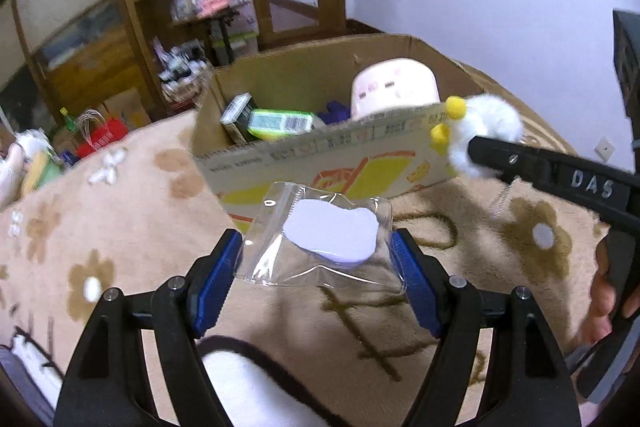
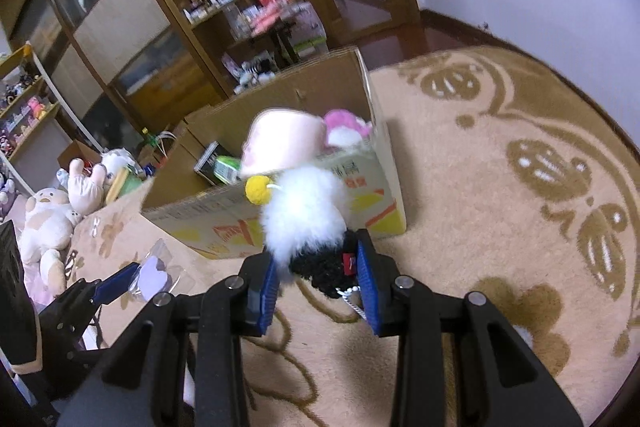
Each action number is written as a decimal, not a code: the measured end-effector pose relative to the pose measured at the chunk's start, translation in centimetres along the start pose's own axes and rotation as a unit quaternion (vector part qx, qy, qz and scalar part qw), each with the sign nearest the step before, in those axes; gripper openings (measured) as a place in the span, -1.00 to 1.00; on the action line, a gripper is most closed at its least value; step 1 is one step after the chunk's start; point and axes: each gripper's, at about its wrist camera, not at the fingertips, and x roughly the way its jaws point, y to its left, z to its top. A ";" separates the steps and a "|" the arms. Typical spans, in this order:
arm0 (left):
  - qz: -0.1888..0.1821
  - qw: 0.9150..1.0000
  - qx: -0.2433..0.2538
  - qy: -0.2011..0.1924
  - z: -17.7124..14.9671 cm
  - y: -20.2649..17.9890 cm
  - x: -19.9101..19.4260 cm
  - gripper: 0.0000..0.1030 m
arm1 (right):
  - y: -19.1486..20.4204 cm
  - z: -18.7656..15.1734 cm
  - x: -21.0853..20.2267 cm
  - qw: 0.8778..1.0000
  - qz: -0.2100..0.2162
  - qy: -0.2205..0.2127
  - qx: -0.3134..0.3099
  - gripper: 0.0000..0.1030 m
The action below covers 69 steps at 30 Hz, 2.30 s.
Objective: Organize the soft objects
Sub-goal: 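Lift the chick and plastic bag over the box and release both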
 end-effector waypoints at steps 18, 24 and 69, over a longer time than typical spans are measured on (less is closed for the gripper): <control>0.035 0.991 -0.018 -0.127 4.8 3.4 -4.6 0.46 | 2.5 4.6 -3.5 0.994 0.038 -0.094 -0.052 -0.29; 0.035 0.985 -0.025 -0.165 7.3 4.9 -4.5 0.46 | 4.0 6.8 -3.5 0.989 0.041 -0.116 -0.081 -0.29; -0.019 0.995 -0.077 -0.057 8.1 6.7 6.7 0.66 | 3.4 7.8 5.0 0.993 0.008 -0.068 -0.094 0.06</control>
